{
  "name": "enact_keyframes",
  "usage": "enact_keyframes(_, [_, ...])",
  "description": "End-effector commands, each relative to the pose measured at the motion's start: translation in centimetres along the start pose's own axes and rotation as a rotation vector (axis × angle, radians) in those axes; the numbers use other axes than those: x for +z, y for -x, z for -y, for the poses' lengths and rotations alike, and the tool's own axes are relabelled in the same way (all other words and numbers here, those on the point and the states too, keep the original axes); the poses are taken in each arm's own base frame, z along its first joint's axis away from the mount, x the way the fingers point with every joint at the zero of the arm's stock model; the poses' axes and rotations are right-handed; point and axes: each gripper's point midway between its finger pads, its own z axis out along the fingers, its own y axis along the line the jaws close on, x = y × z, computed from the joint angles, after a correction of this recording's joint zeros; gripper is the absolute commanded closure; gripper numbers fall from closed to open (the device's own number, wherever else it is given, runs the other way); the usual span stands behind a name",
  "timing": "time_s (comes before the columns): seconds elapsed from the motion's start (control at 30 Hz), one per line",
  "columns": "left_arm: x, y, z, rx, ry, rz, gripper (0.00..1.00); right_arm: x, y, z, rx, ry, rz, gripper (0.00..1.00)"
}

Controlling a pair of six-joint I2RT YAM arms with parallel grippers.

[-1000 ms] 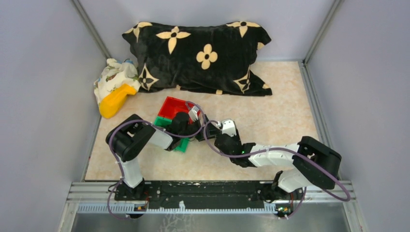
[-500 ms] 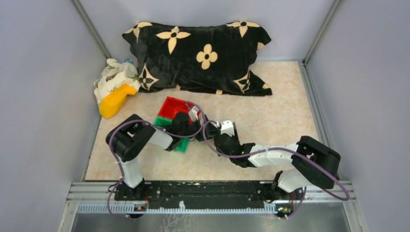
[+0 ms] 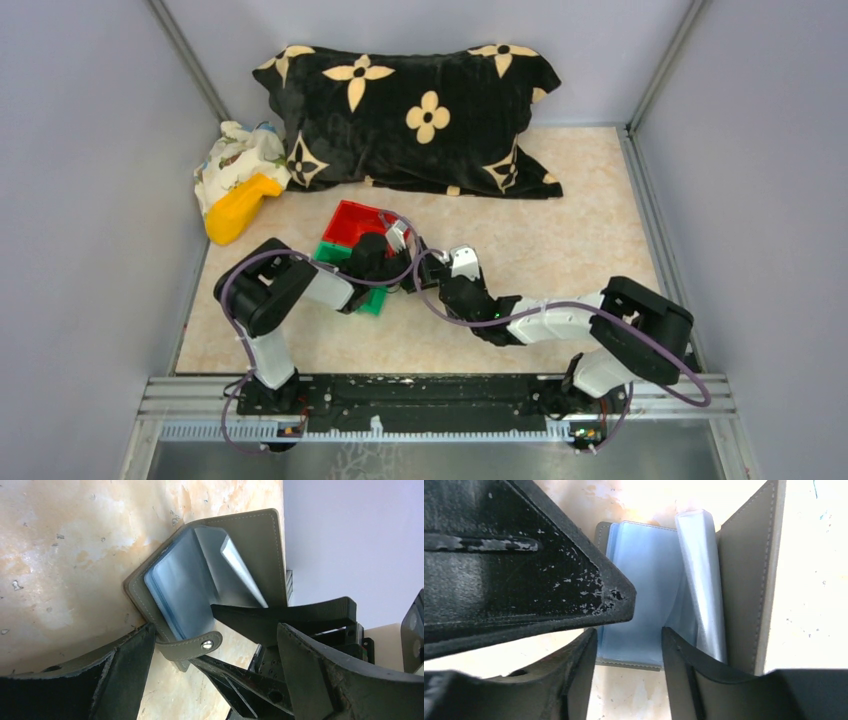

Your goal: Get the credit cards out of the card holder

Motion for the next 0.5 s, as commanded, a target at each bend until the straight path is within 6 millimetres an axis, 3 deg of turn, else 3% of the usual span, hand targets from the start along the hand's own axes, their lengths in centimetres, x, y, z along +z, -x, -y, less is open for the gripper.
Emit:
enact_keyframes(0.0, [-0.6, 0.2, 0.7, 0.012, -0.01, 0.009, 0.05, 0.2, -2.0, -0.5, -0.024, 0.017, -0.075, 0.54])
enact_keyframes(0.47, [-1.3, 1.4, 3.3, 0.056, -0.046, 0.027, 0.04, 0.4, -3.0, -0.2, -0.022, -0.011, -0.108, 1.0])
